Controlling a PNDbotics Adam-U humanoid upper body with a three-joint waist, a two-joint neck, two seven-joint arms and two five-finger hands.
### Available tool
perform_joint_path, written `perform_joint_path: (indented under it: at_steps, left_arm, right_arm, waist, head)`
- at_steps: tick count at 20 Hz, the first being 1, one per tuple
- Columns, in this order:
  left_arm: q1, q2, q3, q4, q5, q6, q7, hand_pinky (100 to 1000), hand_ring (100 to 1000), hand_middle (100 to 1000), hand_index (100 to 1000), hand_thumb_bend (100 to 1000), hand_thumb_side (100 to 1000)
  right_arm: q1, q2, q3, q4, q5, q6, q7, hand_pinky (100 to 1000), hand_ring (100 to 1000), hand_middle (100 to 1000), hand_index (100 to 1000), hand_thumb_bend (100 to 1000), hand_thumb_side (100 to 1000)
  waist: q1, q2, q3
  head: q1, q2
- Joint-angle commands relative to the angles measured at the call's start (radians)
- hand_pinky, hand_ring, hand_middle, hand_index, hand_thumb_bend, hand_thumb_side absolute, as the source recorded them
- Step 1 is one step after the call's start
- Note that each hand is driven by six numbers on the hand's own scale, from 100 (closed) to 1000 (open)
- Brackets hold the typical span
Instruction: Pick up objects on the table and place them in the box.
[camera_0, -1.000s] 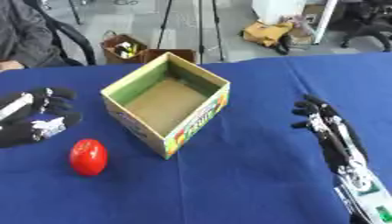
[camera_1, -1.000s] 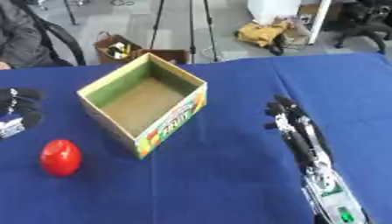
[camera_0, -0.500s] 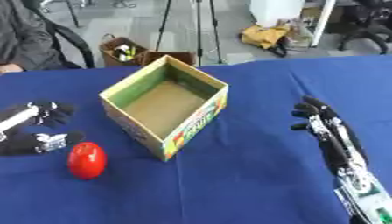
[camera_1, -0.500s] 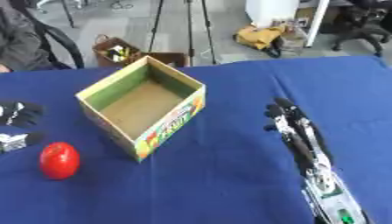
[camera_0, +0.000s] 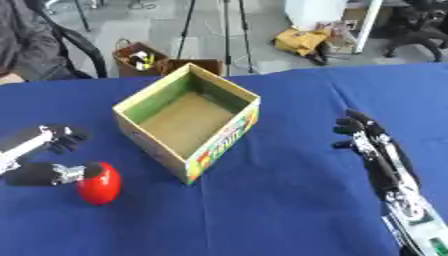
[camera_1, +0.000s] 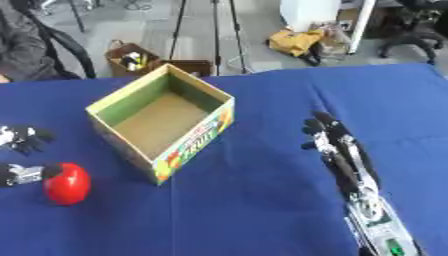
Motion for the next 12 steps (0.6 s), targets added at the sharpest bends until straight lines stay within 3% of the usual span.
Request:
perform_joint_path:
  at_steps: [1, 5, 9, 12]
  left_arm:
    - [-0.018, 0.002, 0.003, -0.007, -0.062, -0.021, -0.008, 773, 767, 780, 864, 678, 693]
    - [-0.016, -0.014, 0.006, -0.007, -0.14, -0.043, -0.018, 767, 761, 776, 862, 666, 699]
    - [-0.014, -0.086, -0.004, -0.019, -0.462, -0.117, -0.023, 763, 756, 772, 862, 654, 702]
    - [-0.014, -0.104, -0.002, -0.012, -0.532, -0.147, -0.015, 760, 753, 770, 862, 648, 701]
  right_arm:
    - [-0.01, -0.016, -0.006, -0.02, 0.003, -0.001, -0.003, 618, 777, 744, 898, 124, 672]
    - [-0.009, -0.016, -0.006, -0.021, 0.002, -0.001, -0.003, 618, 777, 744, 898, 122, 673]
    - [-0.01, -0.014, -0.005, -0.021, 0.002, -0.001, -0.003, 617, 777, 744, 898, 122, 672]
    - [-0.01, -0.015, -0.006, -0.021, 0.002, -0.001, -0.003, 617, 777, 743, 898, 122, 673]
  waist:
    - [-0.002, -0.012, 0.0]
    - [-0.003, -0.012, 0.0]
    - [-0.004, -0.012, -0.001]
    - [-0.005, -0.012, -0.001]
  head:
    - [-0.001, -0.008]
    - [-0.001, -0.007]
    - [0.0, -0.008]
    - [0.0, -0.008]
